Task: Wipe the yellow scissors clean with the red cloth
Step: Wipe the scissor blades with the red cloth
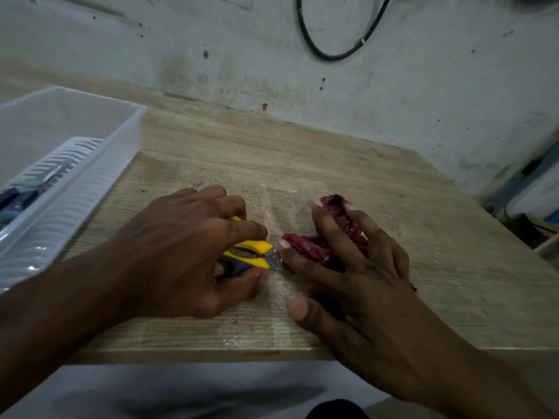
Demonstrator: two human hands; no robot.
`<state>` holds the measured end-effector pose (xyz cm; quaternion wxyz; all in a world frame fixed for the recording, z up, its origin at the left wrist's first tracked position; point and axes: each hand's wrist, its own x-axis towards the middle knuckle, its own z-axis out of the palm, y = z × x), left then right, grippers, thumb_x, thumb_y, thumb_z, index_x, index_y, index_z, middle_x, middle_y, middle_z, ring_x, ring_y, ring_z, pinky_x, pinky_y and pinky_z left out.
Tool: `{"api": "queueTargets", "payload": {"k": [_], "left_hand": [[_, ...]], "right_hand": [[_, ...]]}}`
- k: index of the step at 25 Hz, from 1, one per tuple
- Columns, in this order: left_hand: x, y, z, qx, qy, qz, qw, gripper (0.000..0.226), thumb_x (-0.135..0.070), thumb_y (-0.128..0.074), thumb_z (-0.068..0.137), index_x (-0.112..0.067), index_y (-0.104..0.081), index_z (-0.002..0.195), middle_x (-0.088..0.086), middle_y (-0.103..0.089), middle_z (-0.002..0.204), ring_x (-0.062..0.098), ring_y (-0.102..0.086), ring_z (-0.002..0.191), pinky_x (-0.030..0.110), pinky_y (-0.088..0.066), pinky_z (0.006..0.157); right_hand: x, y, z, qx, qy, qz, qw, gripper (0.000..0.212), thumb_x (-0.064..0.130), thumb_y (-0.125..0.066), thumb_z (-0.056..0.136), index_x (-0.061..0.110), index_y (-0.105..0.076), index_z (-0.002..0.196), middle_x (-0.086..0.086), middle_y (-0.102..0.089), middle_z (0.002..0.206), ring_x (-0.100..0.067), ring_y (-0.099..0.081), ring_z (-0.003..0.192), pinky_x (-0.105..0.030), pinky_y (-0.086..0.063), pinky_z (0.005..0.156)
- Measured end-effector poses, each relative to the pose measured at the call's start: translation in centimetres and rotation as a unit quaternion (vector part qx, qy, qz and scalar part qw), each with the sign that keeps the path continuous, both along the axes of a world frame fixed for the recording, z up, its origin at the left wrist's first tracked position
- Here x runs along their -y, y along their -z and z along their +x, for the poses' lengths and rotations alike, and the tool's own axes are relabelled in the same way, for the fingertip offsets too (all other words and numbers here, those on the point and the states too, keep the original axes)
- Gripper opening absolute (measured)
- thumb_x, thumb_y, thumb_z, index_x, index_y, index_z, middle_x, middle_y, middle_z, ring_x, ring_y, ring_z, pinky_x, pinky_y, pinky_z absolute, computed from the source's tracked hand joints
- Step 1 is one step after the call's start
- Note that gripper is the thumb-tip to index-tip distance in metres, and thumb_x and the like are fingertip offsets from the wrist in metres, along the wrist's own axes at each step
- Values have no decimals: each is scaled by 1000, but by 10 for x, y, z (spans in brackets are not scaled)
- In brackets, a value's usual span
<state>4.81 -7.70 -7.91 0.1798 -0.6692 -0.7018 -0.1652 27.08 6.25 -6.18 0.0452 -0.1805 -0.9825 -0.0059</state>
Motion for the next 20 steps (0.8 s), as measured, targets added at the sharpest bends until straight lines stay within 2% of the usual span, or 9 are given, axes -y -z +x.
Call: {"api": "queueTargets", "payload": {"k": [2, 3, 7, 10, 13, 15, 16, 18, 20], "left_hand": [[-2, 1, 1, -4, 1, -5, 1000, 49, -67, -53, 82, -37, -71, 116, -11, -64, 97, 18, -60, 86, 32, -48, 69], [-1, 2, 0, -2, -1, -8, 1000, 49, -67, -53, 82, -38, -71, 117, -11, -63, 96, 18, -59, 86, 32, -48, 69], [1, 0, -1, 8, -3, -6, 1000, 53, -68, -53, 81, -37, -70, 120, -11, -63, 98, 18, -58, 86, 34, -50, 70], [-2, 1, 0, 10, 5, -9, 1000, 50, -68, -54, 81, -38, -70, 118, -11, -63, 97, 19, -59, 87, 34, -51, 71], [-1, 1, -1, 12, 1, -3, 1000, 49, -67, -55, 81, -38, -71, 117, -11, -63, 97, 18, -59, 88, 35, -51, 72], [-1, 1, -1, 17, 6, 0, 1000, 50, -67, -55, 82, -37, -71, 118, -11, -63, 98, 18, -59, 87, 35, -52, 72], [0, 0, -1, 21, 8, -2, 1000, 50, -67, -55, 82, -37, -71, 118, -11, -63, 98, 18, -59, 87, 35, -52, 71], [0, 1, -1, 26, 13, -5, 1000, 50, -67, -55, 82, -38, -70, 119, -12, -63, 99, 17, -58, 87, 35, -52, 71], [-2, -1, -1, 35, 20, -8, 999, 50, -66, -54, 82, -39, -70, 120, -12, -62, 99, 16, -58, 88, 35, -52, 71]], "right_hand": [[2, 3, 10, -15, 8, 16, 1000, 69, 90, -10, 90, 64, -22, 153, 9, -1, 175, -36, -1, 159, -55, -18, 116], [3, 1, 9, -11, 10, 17, 1000, 68, 91, -10, 89, 66, -21, 152, 7, 0, 175, -36, -1, 159, -55, -18, 115], [4, -3, -8, 20, 3, -18, 1000, 70, 101, 10, 67, 81, 18, 133, 16, 34, 167, -26, 35, 153, -52, 5, 122], [-1, 1, 5, -20, -3, 0, 1000, 72, 100, -5, 77, 77, -1, 145, 13, 17, 173, -32, 15, 158, -53, -7, 119], [-9, -1, 6, 5, -6, 6, 1000, 71, 100, 5, 74, 80, -1, 141, 18, 23, 170, -26, 19, 156, -45, -3, 119], [-17, -2, -4, -45, -16, -4, 999, 59, 90, -11, 87, 75, -28, 141, 20, -21, 169, -25, -14, 150, -46, -22, 118], [-21, -4, -8, -109, -15, -26, 994, 51, 81, -30, 91, 68, -48, 136, 28, -47, 150, -21, -33, 136, -44, -36, 110], [-33, -15, -11, -198, 21, -78, 977, 34, 60, -57, 87, 54, -69, 118, 34, -64, 110, -13, -50, 111, -33, -48, 90], [-41, -31, -9, -258, 36, -113, 959, 28, 46, -68, 78, 52, -72, 105, 33, -67, 96, -9, -55, 103, -25, -46, 78]]}}
